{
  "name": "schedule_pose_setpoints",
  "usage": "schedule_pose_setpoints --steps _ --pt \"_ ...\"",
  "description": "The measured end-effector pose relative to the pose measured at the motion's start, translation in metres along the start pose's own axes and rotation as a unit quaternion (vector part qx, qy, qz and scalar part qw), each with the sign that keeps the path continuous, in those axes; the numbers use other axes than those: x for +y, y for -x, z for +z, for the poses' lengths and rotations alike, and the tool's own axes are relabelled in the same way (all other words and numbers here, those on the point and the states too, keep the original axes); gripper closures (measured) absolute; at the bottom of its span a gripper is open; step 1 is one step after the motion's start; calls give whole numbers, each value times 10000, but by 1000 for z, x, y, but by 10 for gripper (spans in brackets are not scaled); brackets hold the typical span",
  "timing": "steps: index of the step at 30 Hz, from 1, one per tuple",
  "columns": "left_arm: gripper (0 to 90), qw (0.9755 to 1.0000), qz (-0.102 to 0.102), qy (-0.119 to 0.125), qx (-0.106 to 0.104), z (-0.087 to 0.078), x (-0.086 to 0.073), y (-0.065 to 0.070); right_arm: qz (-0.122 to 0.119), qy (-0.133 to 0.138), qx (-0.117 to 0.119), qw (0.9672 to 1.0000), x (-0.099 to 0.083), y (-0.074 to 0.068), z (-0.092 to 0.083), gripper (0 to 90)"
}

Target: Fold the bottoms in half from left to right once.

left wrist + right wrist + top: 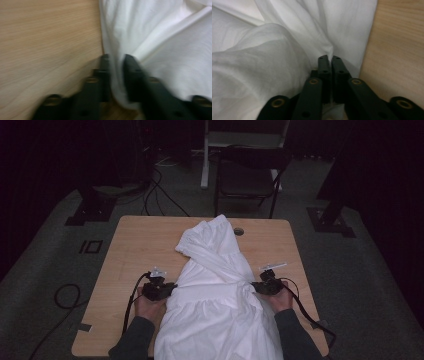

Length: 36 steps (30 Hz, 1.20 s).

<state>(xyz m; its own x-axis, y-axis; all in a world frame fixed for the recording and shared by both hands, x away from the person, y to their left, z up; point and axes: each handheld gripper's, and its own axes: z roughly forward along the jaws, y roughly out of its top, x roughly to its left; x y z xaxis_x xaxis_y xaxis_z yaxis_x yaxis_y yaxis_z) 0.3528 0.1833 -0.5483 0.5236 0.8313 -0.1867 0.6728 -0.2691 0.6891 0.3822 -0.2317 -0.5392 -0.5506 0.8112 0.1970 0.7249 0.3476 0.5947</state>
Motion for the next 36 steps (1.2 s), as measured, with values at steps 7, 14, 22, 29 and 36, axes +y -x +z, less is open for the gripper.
schedule_pose_setpoints --steps 7,14,22,29,36 --pt "561 9995 -53 264 148 6 31 -3 -593 651 -129 9960 47 -15 -14 566" --pt "540 9993 -2 35 377 41 55 5 -1202 677 126 9904 92 -43 11 466" --pt "746 9996 -59 -29 281 52 55 3 -1519 117 65 9883 114 -70 72 357" --pt "845 9995 47 -39 310 52 55 6 -943 341 -151 9948 131 -38 68 842" --pt "845 9994 162 -18 291 47 49 8 298 418 -173 9985 112 21 66 823"
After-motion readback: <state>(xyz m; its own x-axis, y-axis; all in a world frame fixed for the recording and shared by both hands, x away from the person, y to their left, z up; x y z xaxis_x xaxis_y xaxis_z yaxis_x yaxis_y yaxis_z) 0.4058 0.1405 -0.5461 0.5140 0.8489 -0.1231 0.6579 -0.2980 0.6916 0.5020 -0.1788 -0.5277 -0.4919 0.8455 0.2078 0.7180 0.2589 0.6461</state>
